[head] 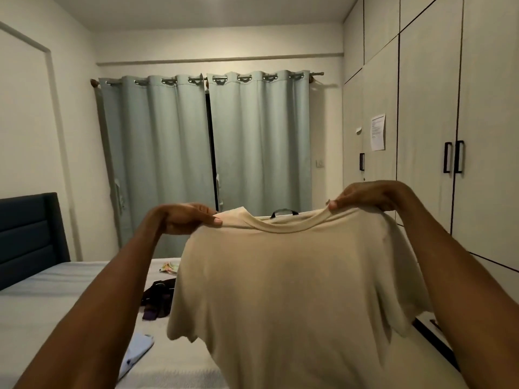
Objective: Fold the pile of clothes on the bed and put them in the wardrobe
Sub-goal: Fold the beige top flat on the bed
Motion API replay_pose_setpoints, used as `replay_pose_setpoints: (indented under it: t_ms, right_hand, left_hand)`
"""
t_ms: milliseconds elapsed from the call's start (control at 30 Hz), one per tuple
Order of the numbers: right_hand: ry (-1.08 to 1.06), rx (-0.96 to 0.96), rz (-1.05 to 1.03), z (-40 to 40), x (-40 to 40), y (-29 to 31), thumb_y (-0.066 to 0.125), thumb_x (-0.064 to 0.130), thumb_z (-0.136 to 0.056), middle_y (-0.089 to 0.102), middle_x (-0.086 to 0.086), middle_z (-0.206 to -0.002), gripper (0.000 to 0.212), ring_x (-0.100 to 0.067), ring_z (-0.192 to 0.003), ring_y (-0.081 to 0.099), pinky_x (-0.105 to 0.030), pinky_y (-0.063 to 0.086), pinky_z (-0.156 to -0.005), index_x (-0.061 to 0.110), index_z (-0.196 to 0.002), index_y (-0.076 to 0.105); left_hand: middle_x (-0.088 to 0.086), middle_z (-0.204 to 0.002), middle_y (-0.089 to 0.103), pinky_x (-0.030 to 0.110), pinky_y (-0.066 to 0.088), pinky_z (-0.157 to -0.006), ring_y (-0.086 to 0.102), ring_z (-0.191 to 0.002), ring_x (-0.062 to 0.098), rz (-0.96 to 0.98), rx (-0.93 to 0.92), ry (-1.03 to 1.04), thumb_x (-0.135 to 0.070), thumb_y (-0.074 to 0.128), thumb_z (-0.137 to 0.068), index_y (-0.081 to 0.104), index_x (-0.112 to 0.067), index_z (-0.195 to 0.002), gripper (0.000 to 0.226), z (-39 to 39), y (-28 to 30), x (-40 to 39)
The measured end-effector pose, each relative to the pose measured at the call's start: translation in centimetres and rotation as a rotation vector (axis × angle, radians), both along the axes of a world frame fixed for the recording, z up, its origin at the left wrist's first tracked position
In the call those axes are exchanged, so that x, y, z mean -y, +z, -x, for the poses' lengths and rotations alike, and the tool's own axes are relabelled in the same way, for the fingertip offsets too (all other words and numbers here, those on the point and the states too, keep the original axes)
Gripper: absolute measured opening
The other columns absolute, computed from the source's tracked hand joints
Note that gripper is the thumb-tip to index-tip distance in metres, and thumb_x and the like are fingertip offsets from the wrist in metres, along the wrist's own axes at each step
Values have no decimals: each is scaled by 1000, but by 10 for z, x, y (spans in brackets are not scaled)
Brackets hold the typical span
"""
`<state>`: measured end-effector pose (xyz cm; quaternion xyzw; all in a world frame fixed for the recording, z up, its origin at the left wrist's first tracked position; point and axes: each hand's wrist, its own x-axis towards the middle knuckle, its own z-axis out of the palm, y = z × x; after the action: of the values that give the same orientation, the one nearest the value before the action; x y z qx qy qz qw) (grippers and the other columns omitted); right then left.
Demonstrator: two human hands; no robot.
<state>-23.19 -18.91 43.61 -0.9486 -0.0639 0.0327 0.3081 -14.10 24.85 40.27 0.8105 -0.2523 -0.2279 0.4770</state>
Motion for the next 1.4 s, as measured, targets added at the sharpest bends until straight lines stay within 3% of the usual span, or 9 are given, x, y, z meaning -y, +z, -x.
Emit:
replay_pose_setpoints:
  t_ms: [100,300,433,633,800,900,1000,1167,1400]
  right_hand:
    - [95,-144,-129,5,8,2,73,28,-85,74,-13,-97,32,-22,-81,71,-31,58,-70,2,-103,73]
    - [-112,86,60,-41,3,-19,64,26,-96,66,-3,-91,15,-15,-79,57,-25,35,-57,17,-101,75]
    - [-219,324,-216,-84,-20,-43,50,26,-103,61,-13,-99,21,-28,-84,61,-36,57,-57,15,-105,67]
    - [-123,-104,-271,-121,-3,-58,56,32,-101,63,-16,-117,28,-34,-93,68,-44,62,-68,21,-126,63]
    - [-3,-365,-124,-162,26,-73,68,43,-86,63,-16,-107,51,-17,-67,55,-25,53,-49,21,-132,62]
    - [-29,-441,-67,-201,32,-88,69,36,-89,60,-10,-102,47,-14,-62,51,-21,48,-45,17,-131,63]
    - [-149,-456,-134,-254,29,-113,64,16,-96,60,-12,-117,31,-23,-84,69,-31,62,-64,8,-126,65]
    - [-378,356,143,-340,0,-135,44,15,-99,62,-20,-106,22,-36,-95,61,-38,44,-75,4,-105,62]
    - [-372,1105,-52,-374,-5,-98,44,12,-96,62,-15,-106,23,-30,-100,56,-24,35,-77,5,-107,63]
  left_hand:
    - [22,-129,63,34,55,-91,65,-111,29,62,-82,-87,-3,53,-97,58,6,-129,34,-8,-4,-14]
    - [3,-82,58,27,37,-63,46,-74,14,-360,278,211,-46,82,-74,68,-11,-87,40,-42,-7,-4]
    - [6,-74,51,20,26,-44,47,-56,16,-204,442,536,-27,65,-95,63,-11,-85,19,-79,-18,28]
    - [19,-103,70,21,52,-41,75,-77,29,66,-138,222,-26,66,-90,60,-3,-114,34,-93,-31,31]
    - [5,-42,49,11,23,-24,44,-26,7,18,-148,160,-39,93,-57,61,-7,-84,52,-123,-51,14]
    - [2,-42,46,12,23,-24,40,-26,5,-75,-143,257,-31,74,-86,58,-8,-100,31,-161,-70,24]
    - [13,-70,65,20,55,-45,66,-50,17,-48,-197,378,-18,58,-98,57,3,-114,26,-212,-97,42]
    - [12,-77,54,36,44,-66,50,-68,23,17,455,731,-27,58,-99,52,-11,-74,31,-283,-122,80]
    - [2,-100,61,15,40,-66,55,-89,13,460,805,896,-25,51,-102,59,-13,-107,16,-314,-97,98]
